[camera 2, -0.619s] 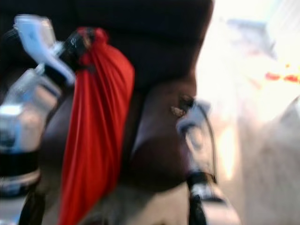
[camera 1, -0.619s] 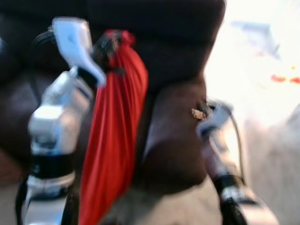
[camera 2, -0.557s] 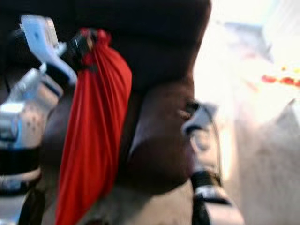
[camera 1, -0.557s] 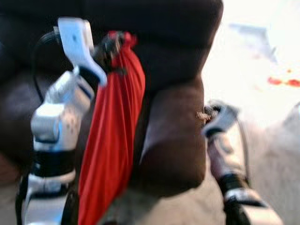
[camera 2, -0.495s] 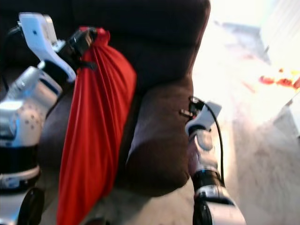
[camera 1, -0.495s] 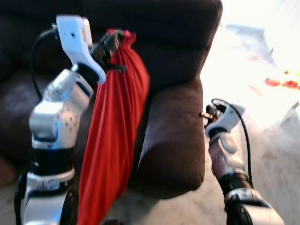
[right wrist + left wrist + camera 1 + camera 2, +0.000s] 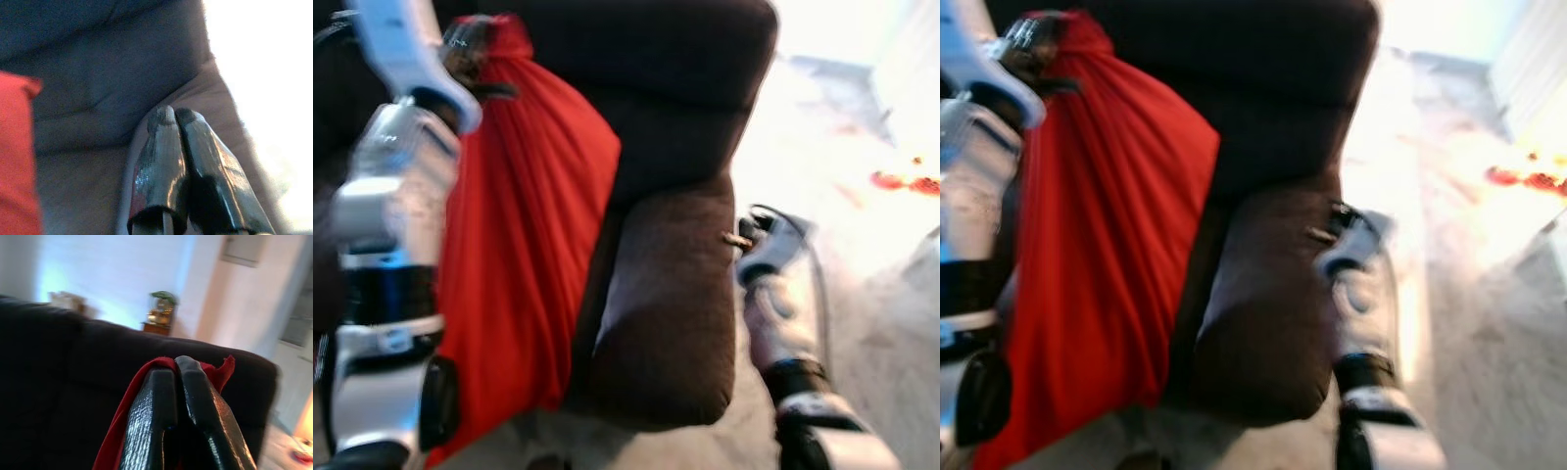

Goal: Move the pillow to the sofa from floor

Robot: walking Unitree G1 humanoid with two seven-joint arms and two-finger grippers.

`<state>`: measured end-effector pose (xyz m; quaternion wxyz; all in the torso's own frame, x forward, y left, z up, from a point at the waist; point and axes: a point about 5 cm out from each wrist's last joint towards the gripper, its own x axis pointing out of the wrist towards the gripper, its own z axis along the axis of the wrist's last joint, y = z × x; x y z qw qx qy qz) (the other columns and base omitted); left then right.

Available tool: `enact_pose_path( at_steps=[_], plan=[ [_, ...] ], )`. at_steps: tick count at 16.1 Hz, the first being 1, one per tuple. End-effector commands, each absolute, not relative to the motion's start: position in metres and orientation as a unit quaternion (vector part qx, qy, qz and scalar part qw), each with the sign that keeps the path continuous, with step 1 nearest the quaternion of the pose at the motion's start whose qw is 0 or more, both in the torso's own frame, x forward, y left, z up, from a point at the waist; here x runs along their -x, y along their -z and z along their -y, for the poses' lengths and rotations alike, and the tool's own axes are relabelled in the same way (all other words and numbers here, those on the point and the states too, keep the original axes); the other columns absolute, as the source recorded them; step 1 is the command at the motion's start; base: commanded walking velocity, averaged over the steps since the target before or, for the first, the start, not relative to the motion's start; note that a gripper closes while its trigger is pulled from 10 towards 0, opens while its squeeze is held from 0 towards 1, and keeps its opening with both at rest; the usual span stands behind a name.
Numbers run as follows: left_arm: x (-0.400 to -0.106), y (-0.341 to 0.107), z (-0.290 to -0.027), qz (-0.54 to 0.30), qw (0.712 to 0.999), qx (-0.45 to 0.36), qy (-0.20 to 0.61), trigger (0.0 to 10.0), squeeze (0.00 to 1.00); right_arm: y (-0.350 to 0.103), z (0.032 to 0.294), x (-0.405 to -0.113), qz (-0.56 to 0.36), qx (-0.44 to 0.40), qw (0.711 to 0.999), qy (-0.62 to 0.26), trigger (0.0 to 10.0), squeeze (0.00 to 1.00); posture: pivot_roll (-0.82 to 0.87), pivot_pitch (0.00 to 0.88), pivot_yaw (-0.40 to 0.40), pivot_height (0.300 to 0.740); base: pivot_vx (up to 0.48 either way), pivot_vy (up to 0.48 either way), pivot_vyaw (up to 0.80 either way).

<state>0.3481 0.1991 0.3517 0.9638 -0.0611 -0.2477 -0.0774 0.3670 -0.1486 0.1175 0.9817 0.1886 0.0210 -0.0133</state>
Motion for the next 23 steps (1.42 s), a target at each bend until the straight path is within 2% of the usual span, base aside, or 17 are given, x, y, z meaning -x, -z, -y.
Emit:
enact_pose_path(
  at_steps=[1, 4, 8, 11, 20, 23],
  plan=[
    [-0.335, -0.386, -0.188, 0.328, 0.939, 0.042, 0.093, 10.0, 0.0, -0.117, 0.161, -0.366, -0.02, -0.183, 0.983, 0.029, 10.0, 0.0, 0.2, 0.115, -0.067, 0.73, 0.255, 0.0, 0.0],
    [-0.348, -0.383, -0.19, 0.324, 0.943, 0.052, 0.058, 10.0, 0.0, -0.117, 0.161, -0.366, -0.019, -0.183, 0.983, 0.03, 10.0, 0.0, 0.2, 0.115, -0.065, 0.73, 0.259, 0.0, 0.0],
    [-0.36, -0.38, -0.181, 0.313, 0.945, 0.056, 0.073, 10.0, 0.0, -0.116, 0.162, -0.365, -0.021, -0.182, 0.983, 0.031, 10.0, 0.0, 0.2, 0.117, -0.065, 0.73, 0.274, 0.0, 0.0],
    [-0.389, -0.34, -0.183, 0.219, 0.974, 0.03, 0.059, 10.0, 0.0, -0.115, 0.162, -0.364, -0.022, -0.182, 0.983, 0.031, 10.0, 0.0, 0.19, 0.12, -0.06, 0.73, 0.0, 0.0, 0.0],
    [-0.419, -0.288, -0.194, 0.108, 0.991, 0.075, -0.002, 10.0, 0.0, -0.111, 0.166, -0.359, -0.023, -0.178, 0.983, 0.038, 10.0, 0.0, 0.17, 0.125, -0.049, 0.73, 0.0, 0.0, 0.0],
    [-0.421, -0.286, -0.196, 0.103, 0.991, 0.083, -0.02, 10.0, 0.0, -0.11, 0.168, -0.357, -0.023, -0.176, 0.983, 0.041, 10.0, 0.0, 0.15, 0.127, -0.043, 0.73, 0.0, 0.0, 0.0]
  ],
)
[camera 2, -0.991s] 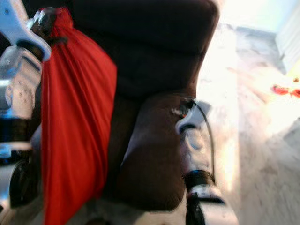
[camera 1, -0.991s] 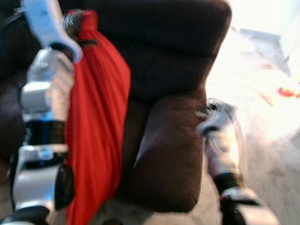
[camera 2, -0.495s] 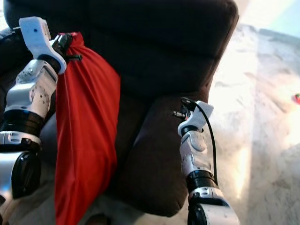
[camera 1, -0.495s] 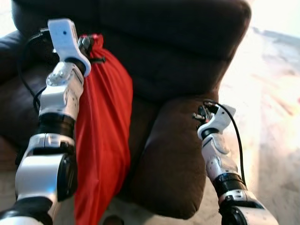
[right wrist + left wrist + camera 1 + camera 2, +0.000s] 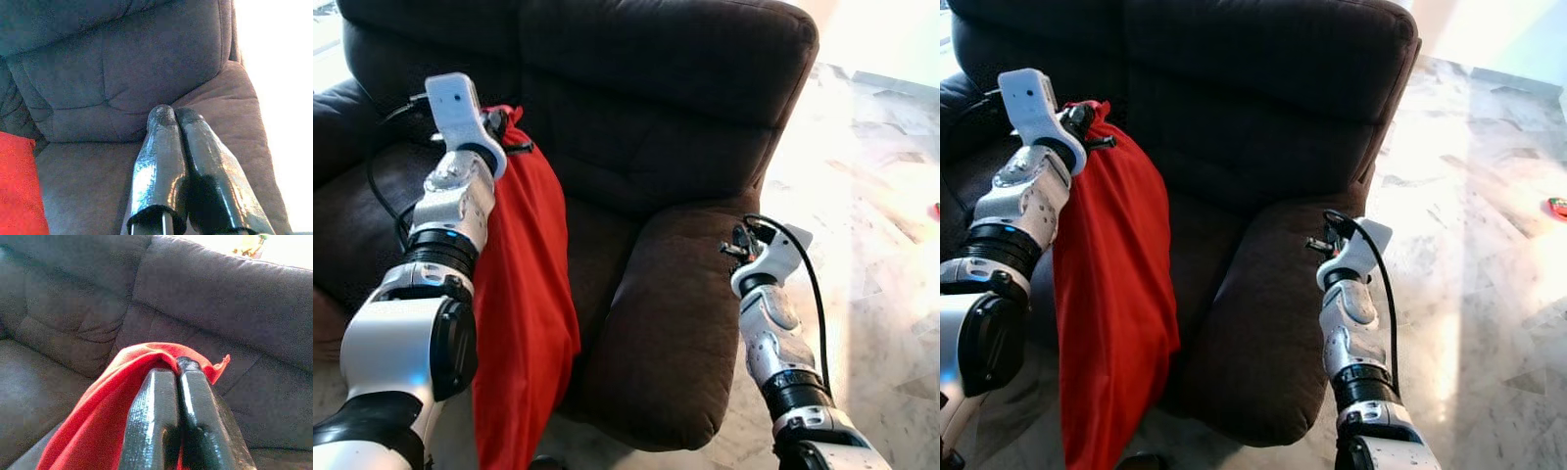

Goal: Move the pillow to the sofa from floor

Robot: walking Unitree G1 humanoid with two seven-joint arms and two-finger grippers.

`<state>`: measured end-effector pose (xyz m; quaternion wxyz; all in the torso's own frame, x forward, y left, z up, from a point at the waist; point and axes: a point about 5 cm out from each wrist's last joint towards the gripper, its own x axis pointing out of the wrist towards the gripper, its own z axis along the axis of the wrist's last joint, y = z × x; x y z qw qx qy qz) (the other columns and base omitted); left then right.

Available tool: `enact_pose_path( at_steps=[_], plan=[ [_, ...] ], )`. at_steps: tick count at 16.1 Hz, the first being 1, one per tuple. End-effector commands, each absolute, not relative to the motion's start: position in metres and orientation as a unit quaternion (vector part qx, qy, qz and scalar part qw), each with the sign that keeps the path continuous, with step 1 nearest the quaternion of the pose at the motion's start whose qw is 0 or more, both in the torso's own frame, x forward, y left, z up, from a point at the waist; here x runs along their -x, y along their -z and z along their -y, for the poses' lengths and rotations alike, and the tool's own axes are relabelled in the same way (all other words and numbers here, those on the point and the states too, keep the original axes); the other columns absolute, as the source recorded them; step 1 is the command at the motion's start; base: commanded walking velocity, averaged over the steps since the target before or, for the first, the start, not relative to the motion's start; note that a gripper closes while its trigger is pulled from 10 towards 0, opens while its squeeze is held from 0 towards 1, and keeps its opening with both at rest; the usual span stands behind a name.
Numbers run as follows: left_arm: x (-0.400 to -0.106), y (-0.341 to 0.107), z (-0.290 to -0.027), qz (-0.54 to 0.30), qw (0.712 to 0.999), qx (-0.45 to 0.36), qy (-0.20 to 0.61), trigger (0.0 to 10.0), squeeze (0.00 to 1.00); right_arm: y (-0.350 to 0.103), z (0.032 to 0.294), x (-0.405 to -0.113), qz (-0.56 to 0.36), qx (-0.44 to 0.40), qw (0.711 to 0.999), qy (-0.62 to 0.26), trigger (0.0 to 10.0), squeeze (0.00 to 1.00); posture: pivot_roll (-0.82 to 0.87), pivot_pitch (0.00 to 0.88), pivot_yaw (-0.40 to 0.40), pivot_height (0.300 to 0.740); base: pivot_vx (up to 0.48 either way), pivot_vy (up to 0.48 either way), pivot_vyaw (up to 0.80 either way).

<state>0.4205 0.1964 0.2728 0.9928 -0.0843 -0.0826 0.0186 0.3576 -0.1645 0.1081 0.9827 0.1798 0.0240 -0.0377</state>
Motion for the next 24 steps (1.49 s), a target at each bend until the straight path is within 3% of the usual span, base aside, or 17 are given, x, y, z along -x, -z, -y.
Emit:
enact_pose_path(
  at_steps=[1, 4, 10, 19, 24],
  plan=[
    [-0.422, -0.289, -0.197, 0.103, 0.991, 0.087, -0.025, 10.0, 0.0, -0.109, 0.169, -0.356, -0.022, -0.175, 0.983, 0.043, 10.0, 0.0, 0.15, 0.129, -0.041, 0.73, 0.0, 0.0, 0.0],
    [-0.426, -0.285, -0.187, 0.079, 0.995, 0.061, -0.023, 10.0, 0.0, -0.109, 0.172, -0.353, -0.02, -0.174, 0.983, 0.05, 10.0, 0.0, 0.13, 0.139, -0.029, 0.73, 0.0, 0.0, 0.0],
    [-0.427, -0.249, -0.135, 0.007, 0.996, 0.048, 0.077, 10.0, 0.0, -0.106, 0.178, -0.346, -0.023, -0.169, 0.983, 0.062, 10.0, 0.0, 0.11, 0.156, -0.02, 0.73, 0.0, 0.0, 0.0],
    [-0.426, -0.25, -0.148, 0.049, 0.989, 0.141, -0.009, 10.0, 0.0, -0.105, 0.178, -0.341, -0.026, -0.16, 0.985, 0.065, 10.0, 0.0, 0.09, 0.169, -0.016, 0.73, 0.0, 0.0, 0.0],
    [-0.417, -0.204, -0.115, -0.029, 0.989, 0.1, 0.105, 10.0, 0.0, -0.105, 0.176, -0.34, -0.029, -0.158, 0.985, 0.061, 10.0, 0.0, 0.1, 0.173, -0.019, 0.73, 0.0, 0.0, 0.0]
  ],
)
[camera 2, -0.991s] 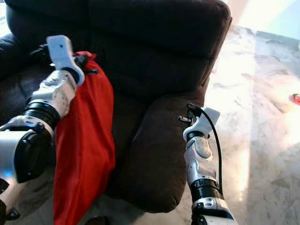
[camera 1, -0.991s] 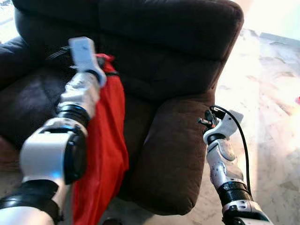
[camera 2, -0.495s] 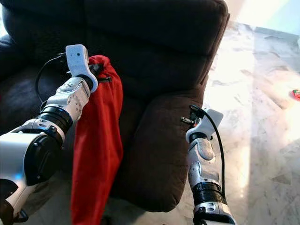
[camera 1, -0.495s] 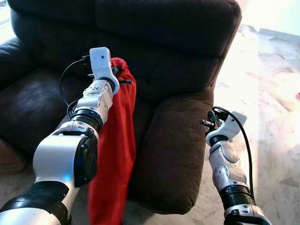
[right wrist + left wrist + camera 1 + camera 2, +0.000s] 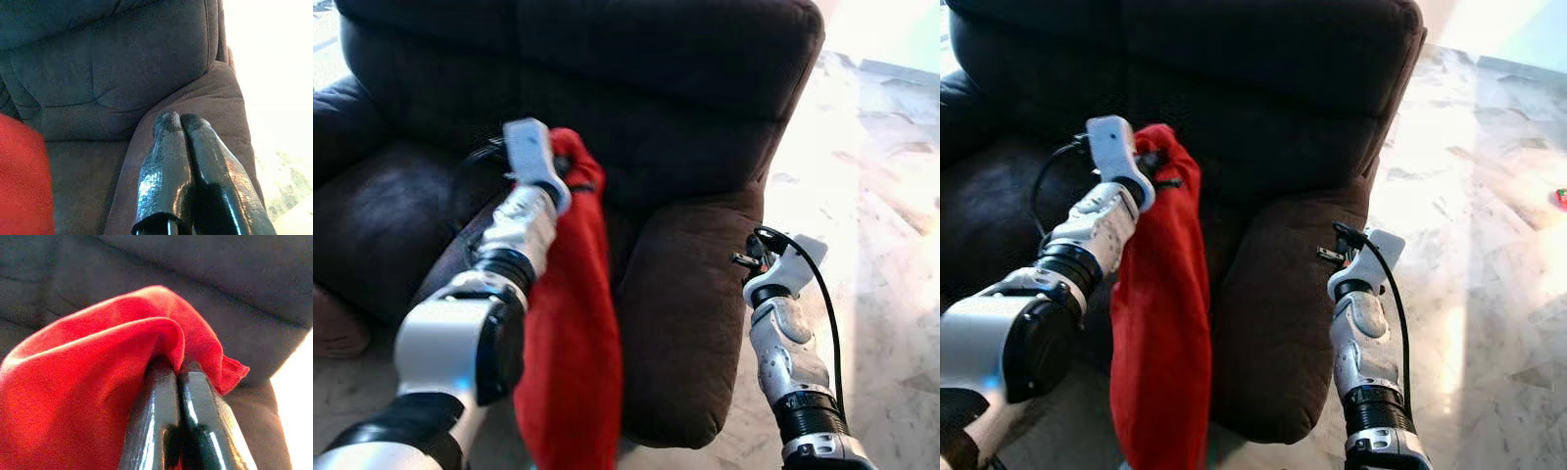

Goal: Move the pillow to the sofa from floor

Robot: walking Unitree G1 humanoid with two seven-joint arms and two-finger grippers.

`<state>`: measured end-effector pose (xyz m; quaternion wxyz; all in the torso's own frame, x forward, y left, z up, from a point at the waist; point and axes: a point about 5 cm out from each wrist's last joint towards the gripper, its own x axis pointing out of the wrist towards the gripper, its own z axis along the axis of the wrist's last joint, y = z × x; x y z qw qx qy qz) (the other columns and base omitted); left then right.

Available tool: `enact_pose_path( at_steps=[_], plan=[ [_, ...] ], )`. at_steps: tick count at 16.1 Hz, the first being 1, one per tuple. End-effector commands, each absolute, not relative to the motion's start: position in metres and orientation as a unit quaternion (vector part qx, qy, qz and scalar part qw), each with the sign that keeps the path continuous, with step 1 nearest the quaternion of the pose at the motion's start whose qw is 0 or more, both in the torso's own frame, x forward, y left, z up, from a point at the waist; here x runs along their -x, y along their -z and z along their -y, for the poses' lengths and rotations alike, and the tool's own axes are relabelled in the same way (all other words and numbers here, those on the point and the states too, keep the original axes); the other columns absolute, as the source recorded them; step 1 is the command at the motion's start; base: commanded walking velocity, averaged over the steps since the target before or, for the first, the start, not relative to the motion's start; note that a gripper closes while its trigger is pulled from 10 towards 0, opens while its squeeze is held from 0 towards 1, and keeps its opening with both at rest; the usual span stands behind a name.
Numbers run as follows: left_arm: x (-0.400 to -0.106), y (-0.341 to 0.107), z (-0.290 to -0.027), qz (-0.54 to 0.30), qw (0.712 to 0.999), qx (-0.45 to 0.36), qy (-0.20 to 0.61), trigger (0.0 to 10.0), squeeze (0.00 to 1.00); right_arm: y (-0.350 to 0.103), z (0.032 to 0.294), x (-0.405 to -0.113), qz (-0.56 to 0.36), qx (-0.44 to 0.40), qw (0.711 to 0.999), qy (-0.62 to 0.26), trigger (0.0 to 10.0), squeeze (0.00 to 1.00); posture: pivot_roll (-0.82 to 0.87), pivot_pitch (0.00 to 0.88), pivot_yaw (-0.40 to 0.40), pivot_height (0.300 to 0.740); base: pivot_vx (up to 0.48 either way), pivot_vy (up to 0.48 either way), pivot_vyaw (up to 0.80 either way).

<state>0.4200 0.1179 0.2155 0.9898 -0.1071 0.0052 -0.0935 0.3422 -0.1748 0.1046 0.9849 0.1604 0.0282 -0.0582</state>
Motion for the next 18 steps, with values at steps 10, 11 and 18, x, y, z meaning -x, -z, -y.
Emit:
enact_pose_path(
  at_steps=[10, 11, 18],
  plan=[
    [-0.419, -0.215, -0.14, 0.007, 0.99, 0.119, 0.077, 10.0, 1.0, -0.106, 0.175, -0.341, -0.031, -0.156, 0.985, 0.06, 10.0, 0.0, 0.11, 0.167, -0.022, 0.73, 0.0, 0.0, 0.0],
    [-0.419, -0.217, -0.143, 0.013, 0.99, 0.12, 0.074, 10.0, 1.0, -0.106, 0.175, -0.342, -0.03, -0.156, 0.985, 0.06, 10.0, 0.0, 0.11, 0.164, -0.021, 0.73, 0.0, 0.0, 0.0],
    [-0.42, -0.234, -0.149, 0.059, 0.986, 0.134, 0.076, 10.0, 1.0, -0.107, 0.174, -0.343, -0.028, -0.153, 0.986, 0.057, 10.0, 0.0, 0.11, 0.155, -0.022, 0.73, 0.0, 0.0, 0.0]
  ],
)
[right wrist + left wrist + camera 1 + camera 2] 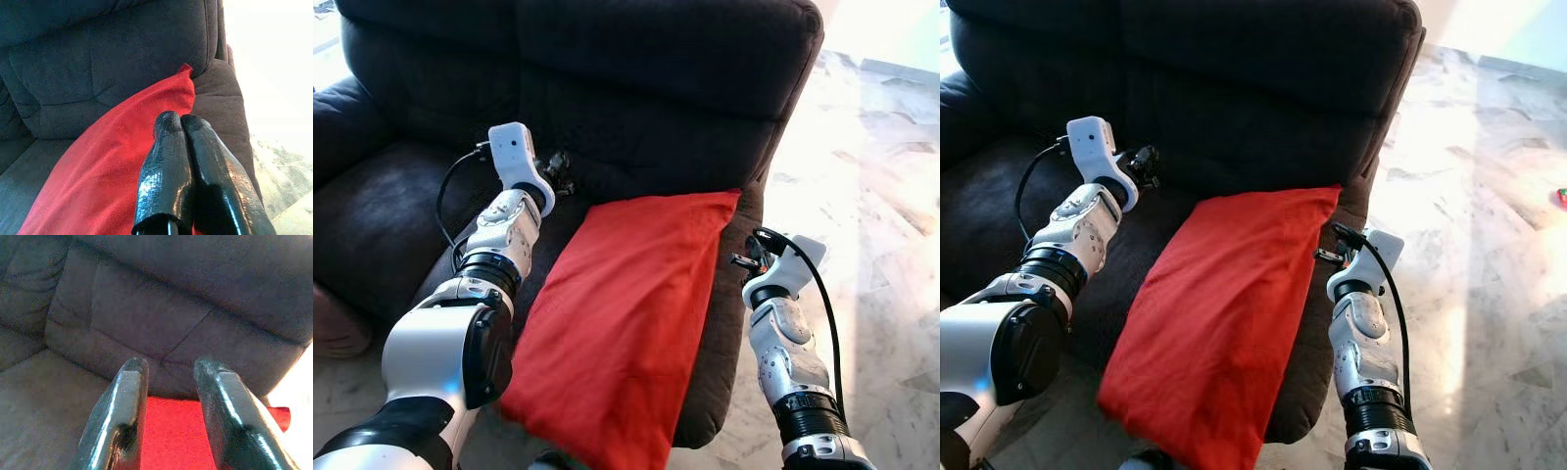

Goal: Move the pillow to the sofa from floor

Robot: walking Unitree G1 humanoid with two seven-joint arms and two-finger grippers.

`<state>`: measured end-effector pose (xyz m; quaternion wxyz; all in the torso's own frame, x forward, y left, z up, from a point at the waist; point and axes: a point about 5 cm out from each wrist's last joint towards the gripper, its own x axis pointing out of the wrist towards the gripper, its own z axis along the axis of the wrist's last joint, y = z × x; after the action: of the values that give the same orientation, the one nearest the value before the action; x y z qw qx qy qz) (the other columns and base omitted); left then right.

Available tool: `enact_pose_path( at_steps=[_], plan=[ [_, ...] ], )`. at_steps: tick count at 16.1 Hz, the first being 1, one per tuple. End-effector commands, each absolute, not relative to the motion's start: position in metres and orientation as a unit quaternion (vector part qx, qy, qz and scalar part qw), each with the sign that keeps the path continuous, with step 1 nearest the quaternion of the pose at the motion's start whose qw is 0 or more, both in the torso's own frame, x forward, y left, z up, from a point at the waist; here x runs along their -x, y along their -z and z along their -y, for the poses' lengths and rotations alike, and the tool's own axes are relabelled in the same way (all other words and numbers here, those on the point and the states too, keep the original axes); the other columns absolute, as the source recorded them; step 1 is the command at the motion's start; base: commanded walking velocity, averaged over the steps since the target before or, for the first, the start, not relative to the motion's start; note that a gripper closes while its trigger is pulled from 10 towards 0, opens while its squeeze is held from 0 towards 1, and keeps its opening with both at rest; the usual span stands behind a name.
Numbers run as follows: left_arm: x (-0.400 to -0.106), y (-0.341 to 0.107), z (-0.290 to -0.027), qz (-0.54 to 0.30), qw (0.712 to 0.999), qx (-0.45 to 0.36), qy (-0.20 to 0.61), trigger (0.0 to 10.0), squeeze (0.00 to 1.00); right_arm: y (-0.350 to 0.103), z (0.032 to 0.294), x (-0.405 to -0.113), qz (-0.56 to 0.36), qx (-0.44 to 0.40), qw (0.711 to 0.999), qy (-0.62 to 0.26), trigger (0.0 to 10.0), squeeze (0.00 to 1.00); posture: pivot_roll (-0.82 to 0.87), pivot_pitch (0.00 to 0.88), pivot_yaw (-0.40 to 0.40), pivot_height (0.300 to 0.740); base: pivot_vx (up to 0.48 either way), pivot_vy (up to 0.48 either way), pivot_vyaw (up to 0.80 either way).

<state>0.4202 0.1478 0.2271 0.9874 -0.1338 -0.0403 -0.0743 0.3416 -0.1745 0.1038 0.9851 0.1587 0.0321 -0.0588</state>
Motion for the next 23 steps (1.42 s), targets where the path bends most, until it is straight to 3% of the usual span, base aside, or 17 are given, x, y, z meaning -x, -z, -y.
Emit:
enact_pose_path(
  at_steps=[1, 3, 4, 9, 12, 17, 23],
  plan=[
    [-0.42, -0.239, -0.151, 0.076, 0.985, 0.132, 0.076, 10.0, 1.0, -0.108, 0.174, -0.343, -0.027, -0.152, 0.986, 0.057, 10.0, 0.0, 0.11, 0.153, -0.022, 0.73, 0.0, 0.0, 0.0],
    [-0.417, -0.239, -0.159, 0.092, 0.987, 0.115, 0.066, 10.0, 1.0, -0.11, 0.173, -0.345, -0.025, -0.151, 0.987, 0.056, 10.0, 0.0, 0.11, 0.149, -0.022, 0.73, 0.0, 0.0, 0.0],
    [-0.413, -0.234, -0.168, 0.108, 0.991, 0.063, 0.048, 10.0, 0.0, -0.111, 0.173, -0.346, -0.022, -0.148, 0.987, 0.054, 10.0, 0.0, 0.11, 0.147, -0.023, 0.73, 0.0, 0.0, 0.0],
    [-0.385, -0.225, -0.196, 0.19, 0.982, 0.02, -0.008, 10.0, 0.0, -0.122, 0.175, -0.348, 0.008, -0.129, 0.99, 0.049, 10.0, 0.0, 0.11, 0.142, -0.037, 0.73, 0.0, 0.0, 0.0],
    [-0.357, -0.208, -0.208, 0.209, 0.976, -0.036, -0.044, 10.0, 0.0, -0.138, 0.178, -0.346, 0.06, -0.062, 0.995, 0.043, 10.0, 0.0, 0.11, 0.141, -0.048, 0.73, 0.0, 0.0, 0.0],
    [-0.324, -0.191, -0.198, 0.215, 0.972, -0.079, -0.058, 10.0, 0.0, -0.145, 0.173, -0.343, 0.104, -0.018, 0.994, 0.017, 10.0, 0.0, 0.11, 0.134, -0.068, 0.73, 0.0, 0.0, 0.0],
    [-0.315, -0.18, -0.196, 0.186, 0.976, -0.072, -0.089, 10.0, 0.0, -0.141, 0.168, -0.343, 0.099, -0.009, 0.995, 0.007, 10.0, 0.0, 0.11, 0.119, -0.076, 0.73, 0.0, 0.0, 0.0]
  ],
)
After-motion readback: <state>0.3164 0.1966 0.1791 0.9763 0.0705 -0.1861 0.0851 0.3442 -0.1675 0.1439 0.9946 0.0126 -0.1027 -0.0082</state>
